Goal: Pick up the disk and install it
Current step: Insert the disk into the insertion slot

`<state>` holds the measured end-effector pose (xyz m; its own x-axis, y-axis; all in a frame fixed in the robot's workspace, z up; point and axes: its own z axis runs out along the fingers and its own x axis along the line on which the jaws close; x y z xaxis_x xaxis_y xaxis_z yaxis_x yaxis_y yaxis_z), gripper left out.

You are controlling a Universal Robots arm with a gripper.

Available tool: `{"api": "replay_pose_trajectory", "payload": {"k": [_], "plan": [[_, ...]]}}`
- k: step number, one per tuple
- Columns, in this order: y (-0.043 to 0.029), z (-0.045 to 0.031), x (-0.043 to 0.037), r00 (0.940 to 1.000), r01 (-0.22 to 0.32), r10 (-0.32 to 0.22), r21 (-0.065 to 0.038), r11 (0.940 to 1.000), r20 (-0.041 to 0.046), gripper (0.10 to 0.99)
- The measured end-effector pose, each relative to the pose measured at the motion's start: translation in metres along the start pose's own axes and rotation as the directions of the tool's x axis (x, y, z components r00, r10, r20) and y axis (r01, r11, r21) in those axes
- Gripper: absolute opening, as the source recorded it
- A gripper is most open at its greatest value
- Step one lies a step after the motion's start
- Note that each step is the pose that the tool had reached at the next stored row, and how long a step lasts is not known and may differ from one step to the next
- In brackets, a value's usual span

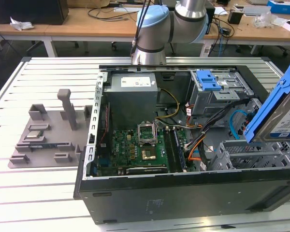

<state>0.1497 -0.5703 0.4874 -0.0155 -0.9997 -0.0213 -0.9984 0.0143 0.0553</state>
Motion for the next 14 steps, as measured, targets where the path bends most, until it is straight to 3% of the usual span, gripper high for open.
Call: {"api": "replay_pose_trajectory", "payload": {"k": [3, 14], "plan": [[0.0091, 0.0233, -0.0078, 0.9994, -0.036, 0.036, 0.001, 0.9994, -0.0011, 0.369], [0.0119, 0.0400, -0.0116, 0.9992, -0.041, 0.041, 0.001, 0.9992, -0.0009, 0.369]]}}
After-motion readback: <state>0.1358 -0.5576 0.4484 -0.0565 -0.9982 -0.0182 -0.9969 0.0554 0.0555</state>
